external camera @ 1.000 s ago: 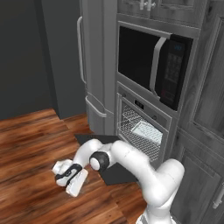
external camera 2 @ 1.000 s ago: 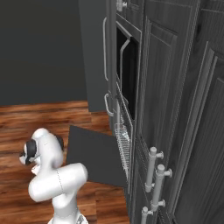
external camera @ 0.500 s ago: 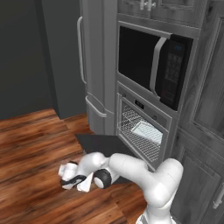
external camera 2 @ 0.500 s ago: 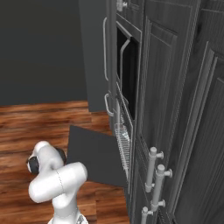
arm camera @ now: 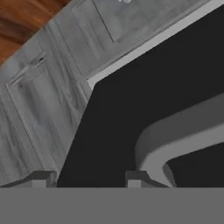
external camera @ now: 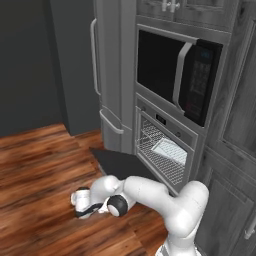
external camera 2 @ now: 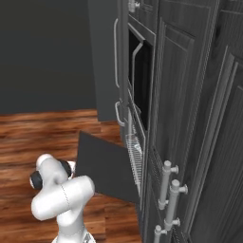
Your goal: Take the baked cake out of the oven and place it on the plate for cooling. Then close the oven door.
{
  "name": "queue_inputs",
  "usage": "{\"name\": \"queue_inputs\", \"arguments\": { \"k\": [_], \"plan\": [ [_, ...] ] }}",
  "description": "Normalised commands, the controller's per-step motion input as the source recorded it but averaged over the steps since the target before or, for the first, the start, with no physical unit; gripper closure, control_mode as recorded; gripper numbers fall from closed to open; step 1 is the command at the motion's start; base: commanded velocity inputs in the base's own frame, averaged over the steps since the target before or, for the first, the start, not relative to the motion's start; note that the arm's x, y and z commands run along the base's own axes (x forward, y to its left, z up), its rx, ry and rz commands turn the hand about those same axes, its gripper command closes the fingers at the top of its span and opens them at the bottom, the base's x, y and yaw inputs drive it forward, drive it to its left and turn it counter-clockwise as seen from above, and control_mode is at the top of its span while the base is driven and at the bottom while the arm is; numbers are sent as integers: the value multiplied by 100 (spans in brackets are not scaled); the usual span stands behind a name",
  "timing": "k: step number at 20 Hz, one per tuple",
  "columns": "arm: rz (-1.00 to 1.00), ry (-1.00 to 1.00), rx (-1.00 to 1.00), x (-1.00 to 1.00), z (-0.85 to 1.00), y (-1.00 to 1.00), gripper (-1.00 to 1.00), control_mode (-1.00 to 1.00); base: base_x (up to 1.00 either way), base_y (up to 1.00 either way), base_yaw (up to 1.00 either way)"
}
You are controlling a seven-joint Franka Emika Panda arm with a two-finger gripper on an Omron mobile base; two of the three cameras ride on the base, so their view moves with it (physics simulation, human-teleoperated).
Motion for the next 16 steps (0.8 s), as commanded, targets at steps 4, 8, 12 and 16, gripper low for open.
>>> {"name": "queue_inputs", "arguments": {
  "k": [4,8,12,16],
  "plan": [
    [0,24,-43,100,9,-100,-100,-100,0,0,0],
    [0,29,-40,100,1,-100,-100,-100,0,0,0],
    [0,32,-36,100,6,-100,-100,-100,0,0,0],
    [0,39,-34,100,15,-100,-100,-100,0,0,0]
  ]
}}
